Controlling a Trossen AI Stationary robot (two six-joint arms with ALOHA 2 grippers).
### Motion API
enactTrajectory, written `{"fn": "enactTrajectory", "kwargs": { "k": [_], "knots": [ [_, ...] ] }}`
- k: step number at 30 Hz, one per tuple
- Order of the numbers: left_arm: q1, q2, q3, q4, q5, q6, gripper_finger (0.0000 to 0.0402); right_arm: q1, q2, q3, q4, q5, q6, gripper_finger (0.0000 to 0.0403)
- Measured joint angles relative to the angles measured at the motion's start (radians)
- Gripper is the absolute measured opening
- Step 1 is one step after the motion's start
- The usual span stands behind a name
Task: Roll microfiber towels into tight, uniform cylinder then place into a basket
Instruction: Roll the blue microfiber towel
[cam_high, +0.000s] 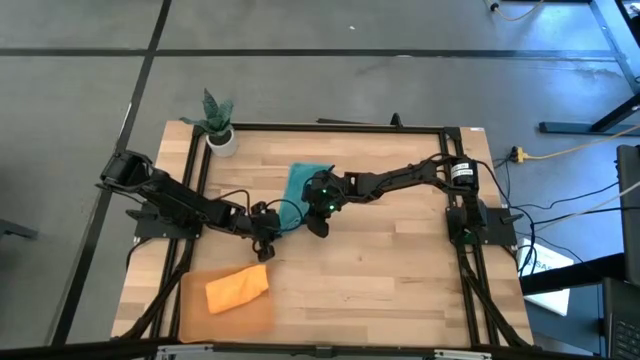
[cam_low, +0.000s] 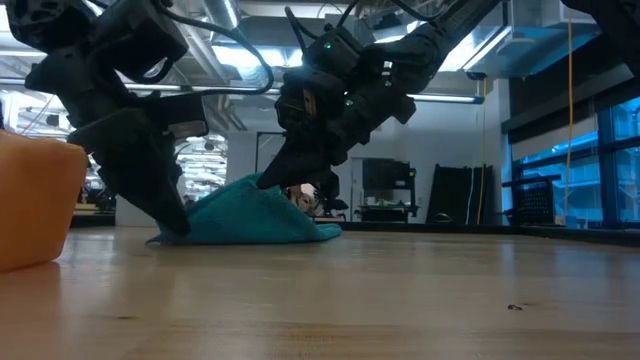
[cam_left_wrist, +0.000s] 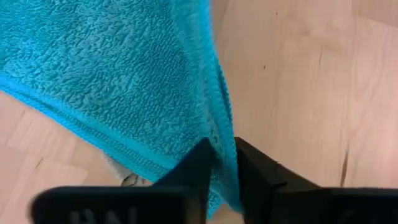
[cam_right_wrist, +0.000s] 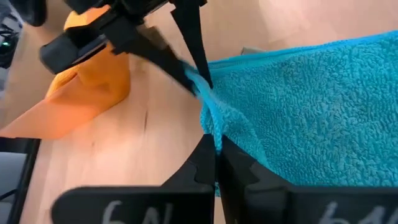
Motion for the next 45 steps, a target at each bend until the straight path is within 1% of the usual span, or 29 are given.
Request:
{"fn": "enactTrajectory", "kwargs": {
  "k": [2, 4, 7, 10, 14, 17, 19, 22, 24, 34, 40, 45],
  "knots": [
    [0.000, 0.000, 0.000, -0.012, 0.003, 0.000, 0.0021, 0.000, 0.000, 0.000, 0.000, -0.022, 0.004, 0.0004],
    [0.001, 0.000, 0.000, -0.012, 0.014, -0.006, 0.0007, 0.000, 0.000, 0.000, -0.008, -0.046, 0.024, 0.0004],
    [0.001, 0.000, 0.022, -0.039, 0.048, -0.002, 0.0003, 0.003, 0.000, 0.000, -0.037, -0.108, 0.042, 0.0004],
    [0.001, 0.000, 0.070, -0.121, 0.074, 0.007, 0.0001, 0.014, 0.000, 0.000, -0.073, -0.150, 0.052, 0.0004],
    [0.014, -0.002, 0.148, -0.262, 0.149, 0.072, 0.0000, 0.029, 0.000, 0.001, -0.149, -0.150, 0.090, 0.0004],
    [0.029, -0.002, 0.204, -0.354, 0.164, 0.077, 0.0000, 0.034, -0.001, 0.002, -0.182, -0.144, 0.127, 0.0004],
    [0.041, -0.002, 0.234, -0.393, 0.175, 0.079, 0.0000, 0.036, -0.002, 0.002, -0.188, -0.121, 0.135, 0.0004],
    [0.067, -0.002, 0.264, -0.407, 0.255, 0.111, 0.0000, 0.040, -0.002, 0.002, -0.204, -0.075, 0.186, 0.0004],
    [0.078, -0.002, 0.274, -0.405, 0.284, 0.105, 0.0000, 0.042, -0.002, 0.002, -0.223, -0.049, 0.207, 0.0004],
    [0.132, 0.012, 0.275, -0.441, 0.290, 0.096, 0.0000, 0.080, -0.003, 0.003, -0.255, 0.098, 0.243, 0.0004],
    [0.160, 0.063, 0.276, -0.428, 0.319, 0.097, 0.0000, 0.103, -0.003, 0.002, -0.265, 0.190, 0.263, 0.0004],
    [0.160, 0.096, 0.275, -0.420, 0.313, 0.097, 0.0000, 0.124, -0.009, 0.025, -0.300, 0.271, 0.260, 0.0004]
  ]
}}
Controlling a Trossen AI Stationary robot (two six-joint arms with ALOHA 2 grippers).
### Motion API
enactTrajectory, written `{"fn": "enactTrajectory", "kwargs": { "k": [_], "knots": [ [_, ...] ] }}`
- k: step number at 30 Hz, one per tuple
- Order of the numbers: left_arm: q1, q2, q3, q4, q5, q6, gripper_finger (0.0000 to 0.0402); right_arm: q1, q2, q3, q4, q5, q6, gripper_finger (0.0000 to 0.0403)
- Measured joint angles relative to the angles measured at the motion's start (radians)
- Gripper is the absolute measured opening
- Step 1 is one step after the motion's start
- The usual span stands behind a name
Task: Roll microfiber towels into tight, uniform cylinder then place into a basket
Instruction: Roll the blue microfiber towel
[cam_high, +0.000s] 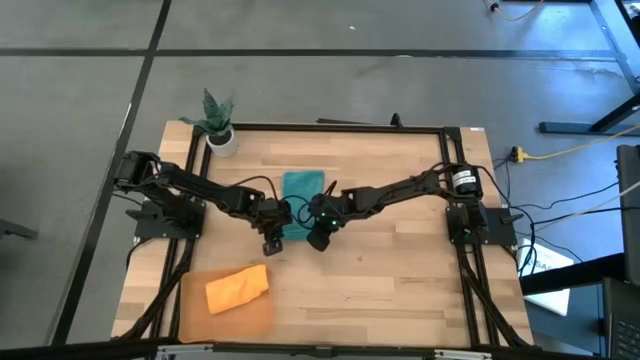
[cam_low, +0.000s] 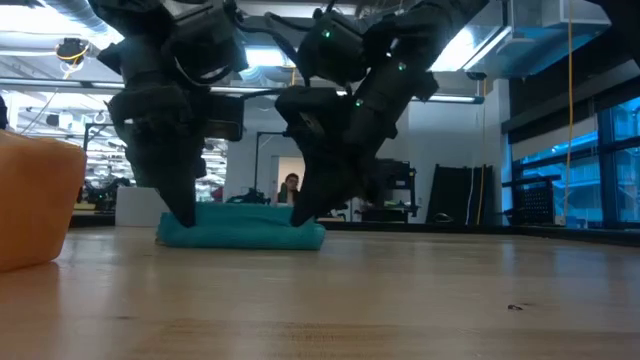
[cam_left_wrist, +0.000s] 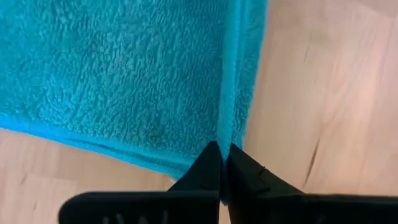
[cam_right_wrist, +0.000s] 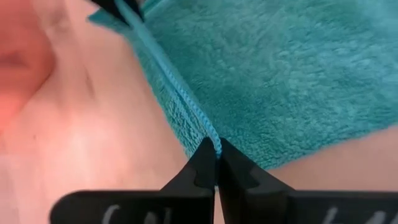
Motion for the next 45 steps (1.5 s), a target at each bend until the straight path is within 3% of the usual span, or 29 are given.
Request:
{"fn": "enactTrajectory", "kwargs": {
  "k": [8, 21, 26, 38, 45],
  "knots": [
    [0.000, -0.004, 0.000, 0.041, -0.085, 0.002, 0.0000, 0.028, -0.005, 0.073, -0.176, 0.199, -0.068, 0.0004],
    [0.000, 0.006, -0.001, 0.052, -0.159, -0.003, 0.0000, 0.027, 0.001, 0.072, -0.169, 0.262, -0.161, 0.0005],
    [0.000, 0.007, -0.002, 0.050, -0.232, -0.046, 0.0000, 0.027, 0.009, 0.072, -0.164, 0.313, -0.167, 0.0005],
    [0.000, 0.015, -0.002, 0.051, -0.237, -0.047, 0.0000, 0.027, 0.052, 0.072, -0.129, 0.336, -0.214, 0.0006],
    [0.000, 0.014, -0.003, 0.044, -0.237, -0.054, 0.0000, 0.025, 0.047, 0.071, -0.124, 0.330, -0.218, 0.0033]
  ]
}}
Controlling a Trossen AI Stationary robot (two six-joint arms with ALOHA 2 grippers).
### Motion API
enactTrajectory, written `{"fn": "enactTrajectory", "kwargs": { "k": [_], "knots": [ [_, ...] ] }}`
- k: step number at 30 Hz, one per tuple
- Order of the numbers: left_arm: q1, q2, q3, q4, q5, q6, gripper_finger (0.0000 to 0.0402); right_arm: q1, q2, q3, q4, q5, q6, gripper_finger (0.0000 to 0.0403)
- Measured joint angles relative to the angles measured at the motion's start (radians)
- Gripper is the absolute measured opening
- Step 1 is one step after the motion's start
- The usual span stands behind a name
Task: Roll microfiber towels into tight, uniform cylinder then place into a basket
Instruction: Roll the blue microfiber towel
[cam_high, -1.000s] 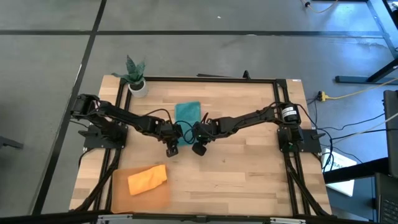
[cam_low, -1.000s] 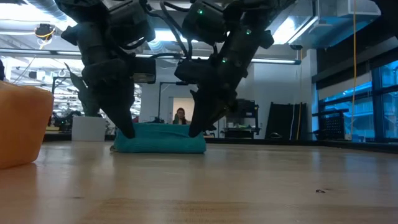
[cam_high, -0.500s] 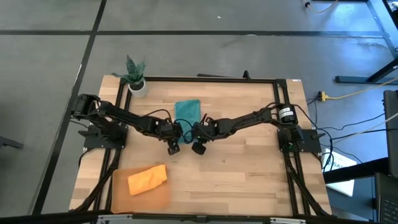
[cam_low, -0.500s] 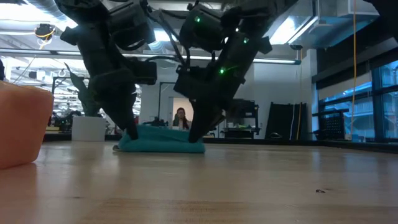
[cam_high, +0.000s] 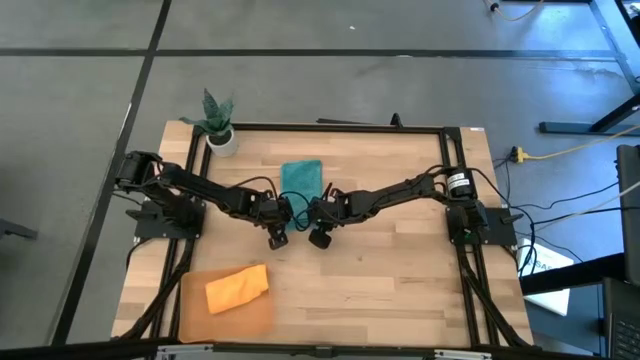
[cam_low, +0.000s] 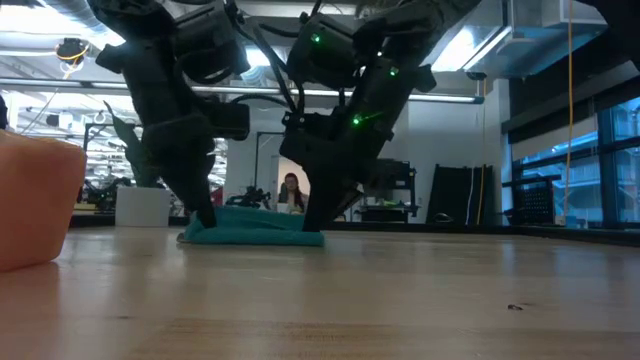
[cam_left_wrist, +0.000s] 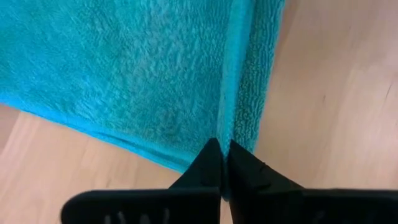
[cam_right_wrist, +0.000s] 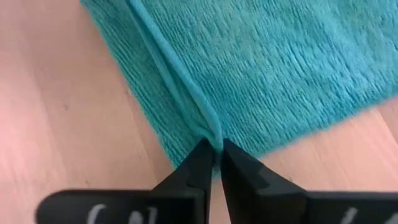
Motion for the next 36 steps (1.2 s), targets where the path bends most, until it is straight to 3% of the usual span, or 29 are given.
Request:
{"fn": "enactTrajectory", "kwargs": {
  "k": [7, 17, 36],
  "knots": [
    [0.000, 0.001, -0.002, -0.002, 0.000, -0.002, 0.0007, 0.000, 0.000, -0.001, -0.003, 0.001, 0.005, 0.0061],
    [0.000, 0.001, -0.001, 0.003, 0.000, -0.039, 0.0062, 0.000, 0.000, -0.001, -0.004, 0.001, 0.025, 0.0107],
    [0.059, -0.146, 0.001, -0.115, 0.041, 0.015, 0.0054, -0.004, 0.000, 0.000, -0.018, 0.000, 0.036, 0.0117]
  ]
}}
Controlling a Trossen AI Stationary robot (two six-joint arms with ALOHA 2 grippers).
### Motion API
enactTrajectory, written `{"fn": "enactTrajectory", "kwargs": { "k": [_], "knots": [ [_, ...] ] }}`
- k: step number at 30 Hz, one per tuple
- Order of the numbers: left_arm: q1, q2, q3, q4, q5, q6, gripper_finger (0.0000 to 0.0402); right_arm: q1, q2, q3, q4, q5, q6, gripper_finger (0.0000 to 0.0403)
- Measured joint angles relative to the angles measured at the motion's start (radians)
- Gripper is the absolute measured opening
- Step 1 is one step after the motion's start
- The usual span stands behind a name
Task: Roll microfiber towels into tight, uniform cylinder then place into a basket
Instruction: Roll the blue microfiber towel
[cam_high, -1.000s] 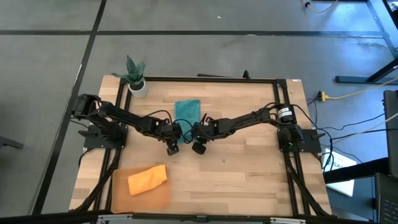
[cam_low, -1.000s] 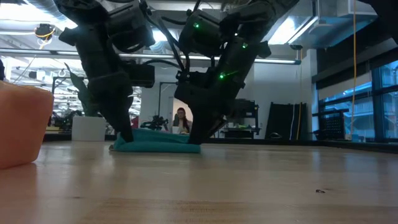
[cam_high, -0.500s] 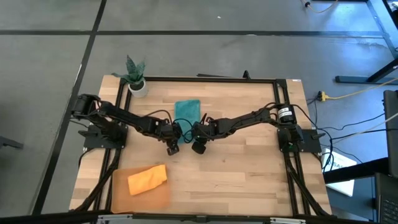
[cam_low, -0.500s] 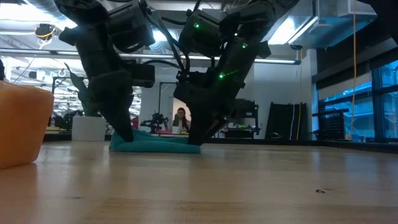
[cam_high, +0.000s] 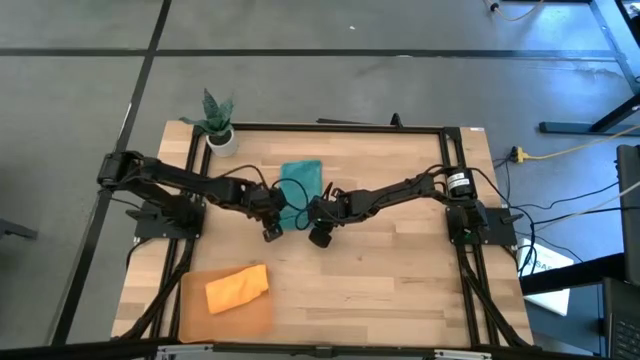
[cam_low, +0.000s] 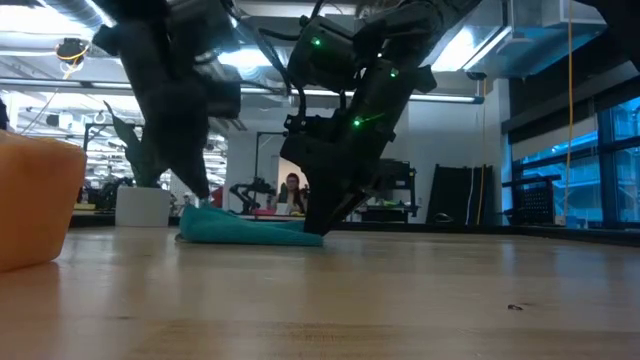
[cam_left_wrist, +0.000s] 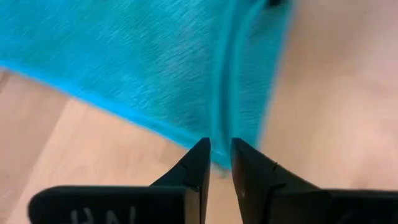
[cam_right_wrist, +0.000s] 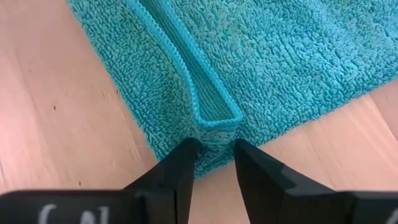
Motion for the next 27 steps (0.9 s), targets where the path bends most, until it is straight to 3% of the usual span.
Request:
{"fn": "enactTrajectory", "kwargs": {
  "k": [6, 13, 16, 21, 27],
  "knots": [
    [-0.016, -0.096, 0.000, 0.035, 0.120, 0.107, 0.0049, -0.013, 0.000, 0.000, 0.000, 0.000, 0.002, 0.0117],
    [-0.060, -0.036, 0.002, 0.088, 0.138, 0.274, 0.0052, -0.020, 0.000, 0.000, -0.001, -0.001, 0.003, 0.0117],
    [-0.059, 0.025, 0.002, 0.143, 0.120, 0.276, 0.0052, -0.020, 0.000, 0.000, -0.001, -0.002, 0.003, 0.0117],
    [-0.057, 0.111, 0.001, 0.146, -0.007, 0.276, 0.0053, -0.020, 0.000, 0.000, -0.001, -0.003, 0.003, 0.0117],
    [-0.036, 0.189, 0.001, 0.150, -0.008, 0.282, 0.0053, -0.022, 0.000, 0.000, -0.001, -0.003, -0.003, 0.0117]
  ]
}}
